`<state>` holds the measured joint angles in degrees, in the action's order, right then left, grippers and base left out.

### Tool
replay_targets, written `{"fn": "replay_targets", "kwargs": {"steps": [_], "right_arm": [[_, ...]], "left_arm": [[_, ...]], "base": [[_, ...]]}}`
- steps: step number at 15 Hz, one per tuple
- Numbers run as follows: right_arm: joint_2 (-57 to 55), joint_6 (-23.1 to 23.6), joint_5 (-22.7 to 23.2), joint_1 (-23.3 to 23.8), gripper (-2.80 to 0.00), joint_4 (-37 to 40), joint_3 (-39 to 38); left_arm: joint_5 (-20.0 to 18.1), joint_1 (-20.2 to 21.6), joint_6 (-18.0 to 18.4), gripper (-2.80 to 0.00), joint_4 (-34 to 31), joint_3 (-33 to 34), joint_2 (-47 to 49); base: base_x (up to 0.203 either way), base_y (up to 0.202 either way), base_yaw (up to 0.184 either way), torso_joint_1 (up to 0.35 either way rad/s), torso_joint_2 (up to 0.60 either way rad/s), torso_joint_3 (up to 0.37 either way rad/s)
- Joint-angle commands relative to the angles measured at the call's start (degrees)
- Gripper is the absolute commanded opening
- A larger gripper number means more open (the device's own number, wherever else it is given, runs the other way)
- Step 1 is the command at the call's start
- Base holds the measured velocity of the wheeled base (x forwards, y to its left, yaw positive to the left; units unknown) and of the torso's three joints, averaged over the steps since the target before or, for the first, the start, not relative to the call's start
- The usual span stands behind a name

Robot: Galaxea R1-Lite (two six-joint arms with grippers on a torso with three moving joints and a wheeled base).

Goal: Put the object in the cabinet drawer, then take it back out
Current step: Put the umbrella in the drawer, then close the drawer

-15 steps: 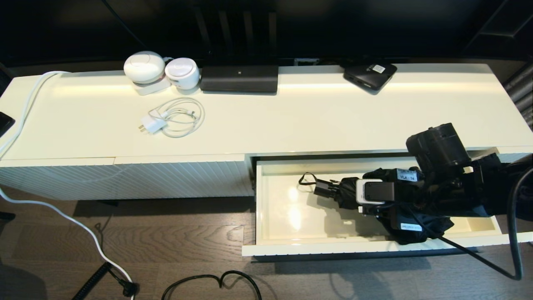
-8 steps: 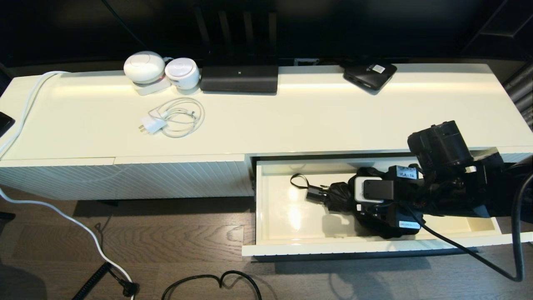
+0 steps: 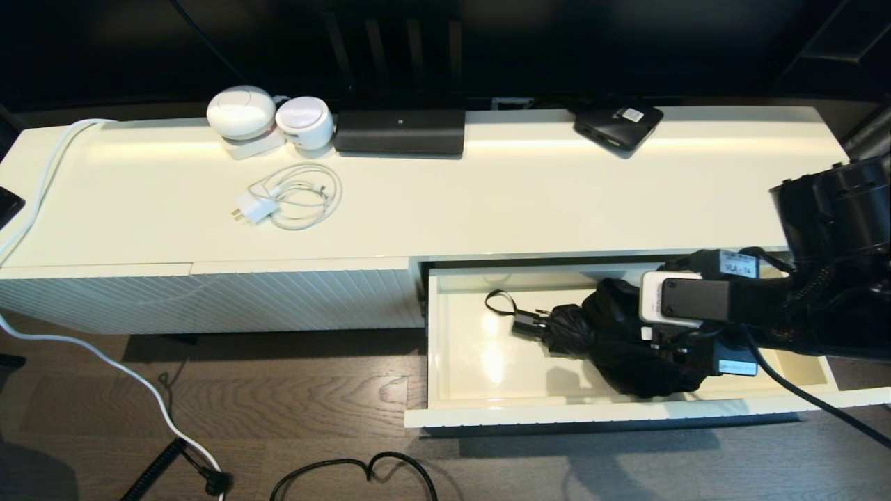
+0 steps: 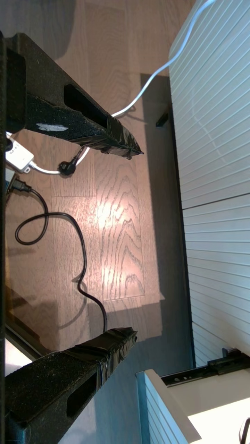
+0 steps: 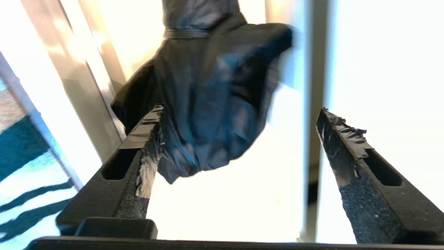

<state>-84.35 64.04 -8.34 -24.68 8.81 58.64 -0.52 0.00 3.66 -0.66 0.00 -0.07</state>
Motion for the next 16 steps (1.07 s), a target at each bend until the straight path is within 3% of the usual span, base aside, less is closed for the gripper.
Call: {"fn": "replay_targets", "kwargs": {"steps": [1, 2, 3, 9, 12, 16], "right_arm": [[5.7, 0.3, 0.0, -0.6, 0.0, 1.1, 0.1], [7.7, 0.2, 0.1, -1.0, 0.0, 3.0, -0.1], [9.0, 0.2, 0.2, -1.4, -2.8, 5.3, -0.3], [19.7, -0.4, 0.5, -4.7, -2.8, 17.8, -5.5], [20.6, -6.6, 1.6, -8.2, -2.8, 18.0, -11.9], [15.7, -14.8, 1.9, -13.8, -2.8, 17.3, -14.7]], "left_arm": [[0.0, 0.0, 0.0, 0.0, 0.0, 0.0, 0.1], [0.0, 0.0, 0.0, 0.0, 0.0, 0.0, 0.1], [0.0, 0.0, 0.0, 0.0, 0.0, 0.0, 0.1], [0.0, 0.0, 0.0, 0.0, 0.0, 0.0, 0.1], [0.0, 0.0, 0.0, 0.0, 0.0, 0.0, 0.1], [0.0, 0.0, 0.0, 0.0, 0.0, 0.0, 0.1]], "base": [[0.0, 0.0, 0.0, 0.0, 0.0, 0.0], [0.0, 0.0, 0.0, 0.0, 0.0, 0.0], [0.0, 0.0, 0.0, 0.0, 0.0, 0.0], [0.0, 0.0, 0.0, 0.0, 0.0, 0.0], [0.0, 0.0, 0.0, 0.0, 0.0, 0.0], [0.0, 0.0, 0.0, 0.0, 0.0, 0.0]]}}
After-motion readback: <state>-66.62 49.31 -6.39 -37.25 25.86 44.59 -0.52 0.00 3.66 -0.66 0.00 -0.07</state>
